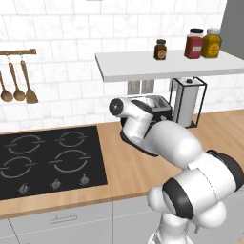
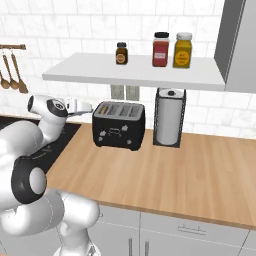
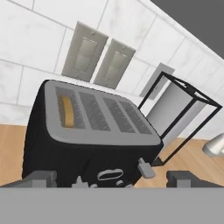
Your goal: Start the toaster. Once the lever pops up, take the bread to the plate on the dining counter.
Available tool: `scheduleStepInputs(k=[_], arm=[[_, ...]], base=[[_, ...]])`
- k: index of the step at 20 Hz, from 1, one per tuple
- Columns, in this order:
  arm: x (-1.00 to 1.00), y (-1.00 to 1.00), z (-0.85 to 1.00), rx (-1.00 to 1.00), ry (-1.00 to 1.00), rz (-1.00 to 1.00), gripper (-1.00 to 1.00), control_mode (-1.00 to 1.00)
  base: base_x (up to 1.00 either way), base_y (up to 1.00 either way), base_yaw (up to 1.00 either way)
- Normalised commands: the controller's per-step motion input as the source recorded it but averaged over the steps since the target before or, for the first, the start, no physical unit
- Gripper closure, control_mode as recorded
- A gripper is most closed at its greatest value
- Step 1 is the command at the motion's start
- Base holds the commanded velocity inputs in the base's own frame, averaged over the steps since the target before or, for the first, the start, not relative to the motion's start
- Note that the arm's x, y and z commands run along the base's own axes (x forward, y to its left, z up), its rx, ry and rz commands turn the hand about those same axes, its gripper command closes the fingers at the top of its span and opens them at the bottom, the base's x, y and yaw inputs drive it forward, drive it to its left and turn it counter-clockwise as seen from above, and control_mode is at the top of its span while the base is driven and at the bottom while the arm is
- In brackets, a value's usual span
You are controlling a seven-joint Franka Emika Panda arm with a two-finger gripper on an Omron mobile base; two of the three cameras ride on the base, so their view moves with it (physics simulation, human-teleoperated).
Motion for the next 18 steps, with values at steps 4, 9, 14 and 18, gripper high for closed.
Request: scheduleStepInputs(k=[4,9,14,18], arm=[[0.00,0.00,0.00,0.00,0.00,0.00,-1.00,-1.00],[0.02,0.00,0.00,0.00,0.01,0.00,-1.00,-1.00],[0.00,0.00,0.07,0.00,0.01,0.00,-1.00,-1.00],[0.05,0.13,0.16,-0.05,0.02,0.00,-1.00,-1.00]], base=[[0.00,0.00,0.00],[0.00,0.00,0.00],[0.00,0.00,0.00],[0.00,0.00,0.00]])
